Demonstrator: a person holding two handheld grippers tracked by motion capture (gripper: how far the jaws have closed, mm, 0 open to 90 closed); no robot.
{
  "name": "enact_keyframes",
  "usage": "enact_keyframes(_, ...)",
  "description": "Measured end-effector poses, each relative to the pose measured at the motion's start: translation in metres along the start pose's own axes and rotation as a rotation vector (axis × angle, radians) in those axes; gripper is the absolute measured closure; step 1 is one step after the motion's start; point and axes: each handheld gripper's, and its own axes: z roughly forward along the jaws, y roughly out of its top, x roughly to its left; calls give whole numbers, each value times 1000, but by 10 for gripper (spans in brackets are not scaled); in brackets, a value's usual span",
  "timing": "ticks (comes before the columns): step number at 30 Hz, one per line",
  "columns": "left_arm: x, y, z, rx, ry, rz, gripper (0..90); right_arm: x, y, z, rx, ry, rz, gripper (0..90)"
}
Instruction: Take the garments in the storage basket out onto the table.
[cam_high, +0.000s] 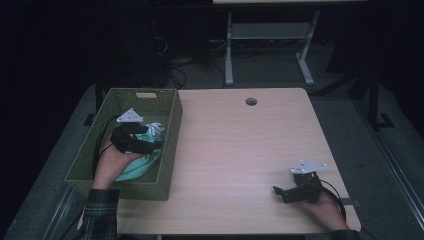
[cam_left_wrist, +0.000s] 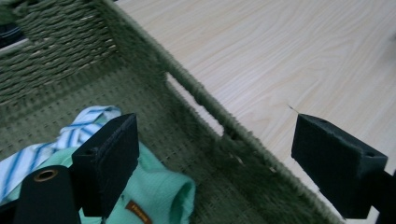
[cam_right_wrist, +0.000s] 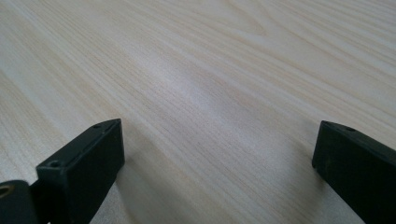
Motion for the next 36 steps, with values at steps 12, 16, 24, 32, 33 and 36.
enact_keyframes(12, 17, -12, 0, -2, 51, -33, 163, 0, 0, 0, 0, 0, 1, 18)
enact_keyframes(16, 23, -18, 6, 13, 61, -48, 164, 0, 0, 0, 0, 0, 1, 18)
enact_keyframes(24, 28, -25, 21, 32, 72, -63, 164, 0, 0, 0, 0, 0, 1, 18)
enact_keyframes(32, 30, -30, 36, 68, 87, -68, 164, 0, 0, 0, 0, 0, 1, 18)
enact_keyframes(33, 29, -30, 38, 75, 88, -71, 164, 0, 0, 0, 0, 0, 1, 18)
enact_keyframes(36, 29, -32, 44, 105, 90, -67, 164, 0, 0, 0, 1, 0, 1, 18)
